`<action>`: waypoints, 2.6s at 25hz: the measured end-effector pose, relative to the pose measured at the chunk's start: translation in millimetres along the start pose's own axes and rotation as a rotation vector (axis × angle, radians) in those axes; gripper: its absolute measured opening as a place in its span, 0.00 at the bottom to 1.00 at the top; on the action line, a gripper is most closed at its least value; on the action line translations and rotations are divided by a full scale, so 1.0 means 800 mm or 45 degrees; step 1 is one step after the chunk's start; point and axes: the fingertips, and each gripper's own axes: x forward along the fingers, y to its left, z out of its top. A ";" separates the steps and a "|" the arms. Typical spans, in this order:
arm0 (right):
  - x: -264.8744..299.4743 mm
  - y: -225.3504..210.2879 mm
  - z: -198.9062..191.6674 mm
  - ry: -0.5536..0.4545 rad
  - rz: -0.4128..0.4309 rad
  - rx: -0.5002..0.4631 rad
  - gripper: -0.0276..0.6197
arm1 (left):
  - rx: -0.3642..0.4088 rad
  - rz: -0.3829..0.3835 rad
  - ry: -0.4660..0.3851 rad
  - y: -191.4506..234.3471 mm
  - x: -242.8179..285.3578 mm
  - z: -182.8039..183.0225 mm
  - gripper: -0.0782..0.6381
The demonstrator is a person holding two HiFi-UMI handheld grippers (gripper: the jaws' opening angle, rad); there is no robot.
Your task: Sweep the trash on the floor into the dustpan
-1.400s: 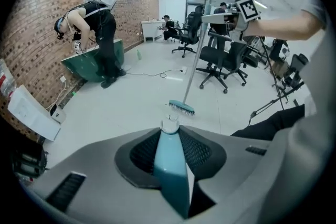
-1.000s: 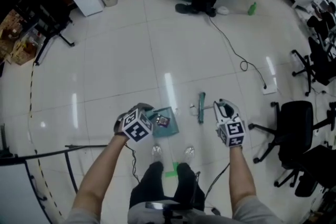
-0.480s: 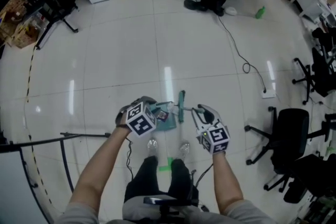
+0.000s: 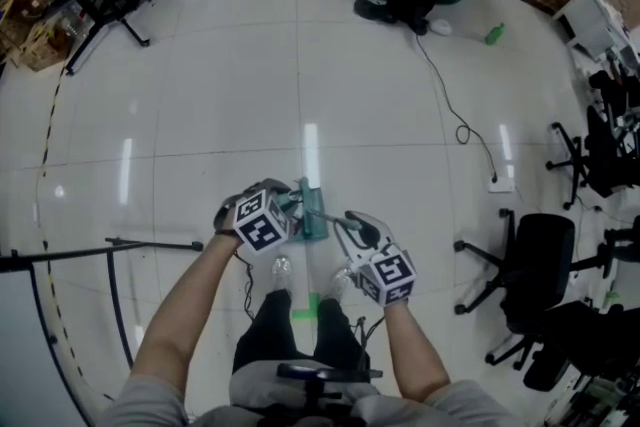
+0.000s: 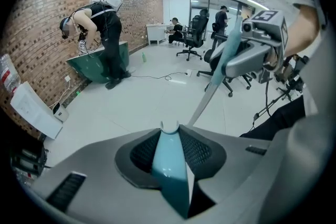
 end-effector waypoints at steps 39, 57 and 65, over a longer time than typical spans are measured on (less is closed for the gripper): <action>-0.056 0.074 0.138 -0.287 -0.246 -0.222 0.20 | -0.069 0.004 0.003 -0.023 -0.025 -0.105 0.25; -0.060 0.086 0.138 -0.274 -0.245 -0.239 0.20 | -0.102 -0.068 -0.040 -0.026 -0.026 -0.110 0.42; -0.048 0.120 0.149 -0.277 -0.112 -0.288 0.20 | -0.140 -0.137 -0.153 -0.015 -0.080 -0.101 0.49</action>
